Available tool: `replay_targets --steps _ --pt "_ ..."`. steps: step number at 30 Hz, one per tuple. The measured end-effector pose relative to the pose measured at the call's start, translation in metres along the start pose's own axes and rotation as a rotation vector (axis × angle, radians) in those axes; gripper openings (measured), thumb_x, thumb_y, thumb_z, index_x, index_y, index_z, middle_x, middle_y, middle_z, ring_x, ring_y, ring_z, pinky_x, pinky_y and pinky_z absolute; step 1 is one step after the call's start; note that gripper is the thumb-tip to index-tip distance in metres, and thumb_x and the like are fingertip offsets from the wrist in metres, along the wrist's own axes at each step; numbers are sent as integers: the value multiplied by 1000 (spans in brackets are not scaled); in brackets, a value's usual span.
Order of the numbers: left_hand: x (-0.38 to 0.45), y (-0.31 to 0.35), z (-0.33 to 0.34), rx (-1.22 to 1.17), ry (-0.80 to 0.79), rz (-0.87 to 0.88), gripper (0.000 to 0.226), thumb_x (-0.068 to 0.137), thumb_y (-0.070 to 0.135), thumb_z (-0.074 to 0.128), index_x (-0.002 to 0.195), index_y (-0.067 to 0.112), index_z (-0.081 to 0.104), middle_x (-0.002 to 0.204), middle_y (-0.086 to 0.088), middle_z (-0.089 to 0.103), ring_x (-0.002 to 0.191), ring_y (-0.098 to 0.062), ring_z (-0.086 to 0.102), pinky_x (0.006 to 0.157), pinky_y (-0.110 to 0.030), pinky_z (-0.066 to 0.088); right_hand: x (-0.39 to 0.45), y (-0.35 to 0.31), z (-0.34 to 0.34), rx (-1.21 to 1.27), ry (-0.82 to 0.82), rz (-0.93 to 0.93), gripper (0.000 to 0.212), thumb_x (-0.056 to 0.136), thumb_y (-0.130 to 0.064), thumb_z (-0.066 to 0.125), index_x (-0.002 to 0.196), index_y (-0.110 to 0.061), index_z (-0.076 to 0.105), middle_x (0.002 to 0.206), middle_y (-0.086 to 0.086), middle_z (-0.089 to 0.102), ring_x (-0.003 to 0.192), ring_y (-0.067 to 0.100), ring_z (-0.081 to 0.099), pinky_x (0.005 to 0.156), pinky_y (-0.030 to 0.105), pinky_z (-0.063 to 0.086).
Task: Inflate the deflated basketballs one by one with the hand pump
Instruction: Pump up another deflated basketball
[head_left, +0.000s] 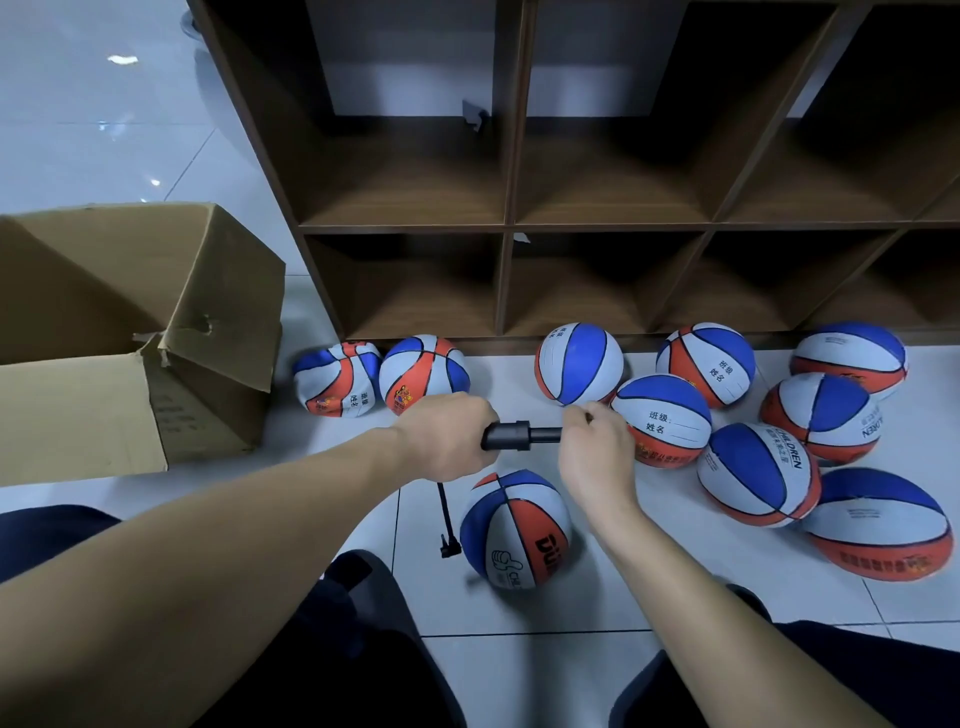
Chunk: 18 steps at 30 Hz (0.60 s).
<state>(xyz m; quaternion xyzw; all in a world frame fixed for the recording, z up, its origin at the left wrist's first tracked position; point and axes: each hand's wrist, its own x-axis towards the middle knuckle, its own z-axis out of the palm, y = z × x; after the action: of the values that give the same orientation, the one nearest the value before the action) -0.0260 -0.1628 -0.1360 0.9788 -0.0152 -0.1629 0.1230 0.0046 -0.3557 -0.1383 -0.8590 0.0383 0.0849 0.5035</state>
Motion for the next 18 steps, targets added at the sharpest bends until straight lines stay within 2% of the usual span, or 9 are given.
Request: replay_targets --steps 6,9,18 --pt "0 11 1 33 -14 28 15 94 34 64 84 24 68 71 1 66 67 -24 66 57 -35 54 -10 4 21 -25 -66 39 30 101 -25 46 76 -8 49 74 6 54 69 24 49 62 41 42" --pt "1 10 0 22 -25 33 14 94 35 65 86 25 70 72 2 67 68 -23 67 62 -39 60 -8 4 22 2 -67 45 30 101 -26 47 76 -10 49 74 4 53 68 23 48 61 38 41" --pt "4 11 -2 29 11 54 16 95 37 62 84 26 66 70 2 66 66 -22 66 59 -36 57 1 0 10 24 -99 36 32 102 -19 52 71 -14 44 67 1 44 62 18 40 56 33 35"
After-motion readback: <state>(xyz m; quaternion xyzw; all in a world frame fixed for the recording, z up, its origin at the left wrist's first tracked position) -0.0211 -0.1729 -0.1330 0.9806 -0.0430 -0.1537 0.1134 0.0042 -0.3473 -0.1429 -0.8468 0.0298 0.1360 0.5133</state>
